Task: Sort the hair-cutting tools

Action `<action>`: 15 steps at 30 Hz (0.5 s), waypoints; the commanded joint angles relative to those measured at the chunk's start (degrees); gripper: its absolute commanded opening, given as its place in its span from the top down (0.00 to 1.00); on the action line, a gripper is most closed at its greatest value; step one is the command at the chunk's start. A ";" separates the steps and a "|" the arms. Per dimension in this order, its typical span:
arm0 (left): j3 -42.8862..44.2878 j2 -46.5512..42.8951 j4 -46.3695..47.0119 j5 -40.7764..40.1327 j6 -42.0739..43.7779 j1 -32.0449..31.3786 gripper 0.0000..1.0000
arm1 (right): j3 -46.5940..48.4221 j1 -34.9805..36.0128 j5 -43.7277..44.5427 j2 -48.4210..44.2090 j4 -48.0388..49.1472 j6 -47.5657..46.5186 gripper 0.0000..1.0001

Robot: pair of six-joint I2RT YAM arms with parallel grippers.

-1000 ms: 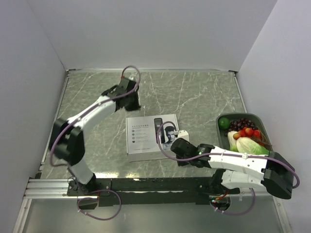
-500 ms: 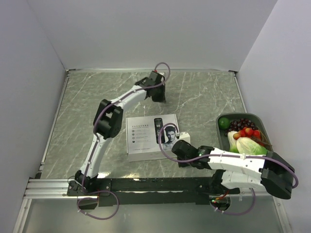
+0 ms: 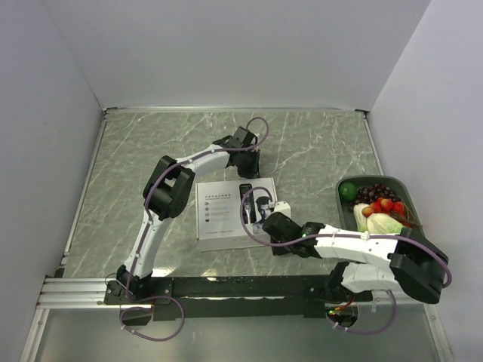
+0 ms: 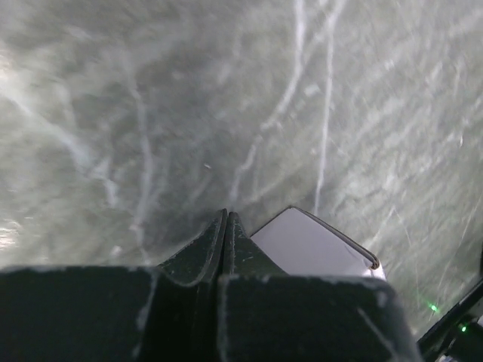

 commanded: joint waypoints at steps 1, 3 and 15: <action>-4.26 -3.23 0.40 4.23 2.77 -2.75 0.99 | -0.10 -2.97 3.68 4.43 6.83 -1.14 1.00; -5.32 -3.85 0.32 5.02 3.48 -3.10 0.99 | -0.10 -4.47 4.65 5.14 8.77 -2.63 1.00; -9.71 -6.84 0.67 11.35 6.55 -4.07 0.99 | -1.60 -6.23 15.45 8.92 20.72 -8.09 1.00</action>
